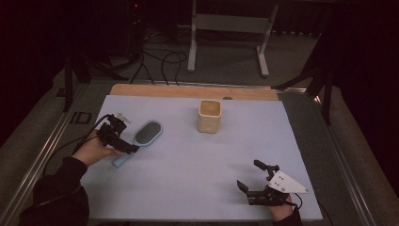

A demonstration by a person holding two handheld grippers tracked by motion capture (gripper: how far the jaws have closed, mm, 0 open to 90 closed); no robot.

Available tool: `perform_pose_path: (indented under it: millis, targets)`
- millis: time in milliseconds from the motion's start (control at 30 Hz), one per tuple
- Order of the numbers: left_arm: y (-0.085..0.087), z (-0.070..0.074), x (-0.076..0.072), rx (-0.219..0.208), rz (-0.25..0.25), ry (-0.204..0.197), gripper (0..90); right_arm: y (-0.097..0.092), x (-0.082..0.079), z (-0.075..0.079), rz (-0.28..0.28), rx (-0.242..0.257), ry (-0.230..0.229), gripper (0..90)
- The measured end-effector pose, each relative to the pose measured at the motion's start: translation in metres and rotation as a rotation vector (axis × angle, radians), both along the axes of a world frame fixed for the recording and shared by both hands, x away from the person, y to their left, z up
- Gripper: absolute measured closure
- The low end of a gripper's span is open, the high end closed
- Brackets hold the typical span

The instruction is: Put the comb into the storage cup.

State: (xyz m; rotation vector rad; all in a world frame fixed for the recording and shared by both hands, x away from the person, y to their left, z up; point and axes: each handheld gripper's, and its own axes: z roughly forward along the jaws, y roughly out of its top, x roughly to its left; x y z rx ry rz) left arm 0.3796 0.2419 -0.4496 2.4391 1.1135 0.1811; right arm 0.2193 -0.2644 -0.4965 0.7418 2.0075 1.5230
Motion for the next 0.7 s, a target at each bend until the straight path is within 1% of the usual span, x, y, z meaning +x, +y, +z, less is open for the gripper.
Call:
perform_pose_path:
  millis: [33,100,133,167,200,333,367,400,467,533,600,633,667,700]
  targets:
    - [0.002,-0.002,0.002,-0.019,0.001,0.006,0.3,0.0,0.0,0.0,0.0,0.0,0.001,7.9]
    - [0.004,-0.004,0.003,-0.025,0.011,0.007,0.5,0.0,0.0,0.0,0.001,0.001,0.004,7.9]
    - [0.006,-0.006,0.005,-0.028,0.012,0.014,0.6,0.0,0.0,0.0,0.001,0.001,0.004,7.9]
    - [0.008,-0.011,0.007,-0.021,0.024,0.015,0.7,0.0,0.0,0.0,0.0,0.001,0.003,7.9]
    - [0.008,-0.011,0.007,-0.021,0.024,0.015,1.0,0.0,0.0,0.0,0.0,0.002,0.002,7.9]
    - [0.006,-0.019,0.009,0.014,0.018,0.03,2.7,0.0,0.0,0.0,0.001,0.001,0.003,7.9]
    - [0.006,-0.02,0.01,0.016,0.014,0.034,2.7,0.0,0.0,0.0,0.001,0.001,0.003,7.9]
    - [0.005,-0.023,0.011,0.028,0.012,0.043,4.1,0.0,0.0,0.0,0.001,0.001,0.002,7.9]
    - [0.003,-0.025,0.011,0.041,0.004,0.046,5.1,0.0,0.0,0.0,0.002,0.003,0.001,8.0]
    - [0.001,-0.027,0.012,0.043,-0.005,0.055,9.4,0.0,0.0,0.0,0.004,0.004,0.0,8.0]
    - [-0.002,-0.031,0.013,0.064,-0.006,0.064,12.4,0.0,0.0,0.0,0.002,0.006,0.003,7.9]
    - [-0.002,-0.031,0.013,0.064,-0.006,0.064,15.5,0.0,0.0,0.0,0.001,0.006,0.004,7.9]
    - [-0.003,-0.033,0.014,0.086,-0.003,0.061,15.9,0.0,0.0,0.0,0.002,0.006,0.003,7.9]
    - [-0.003,-0.033,0.014,0.086,-0.003,0.061,16.9,0.0,0.0,0.0,0.002,0.006,0.003,7.9]
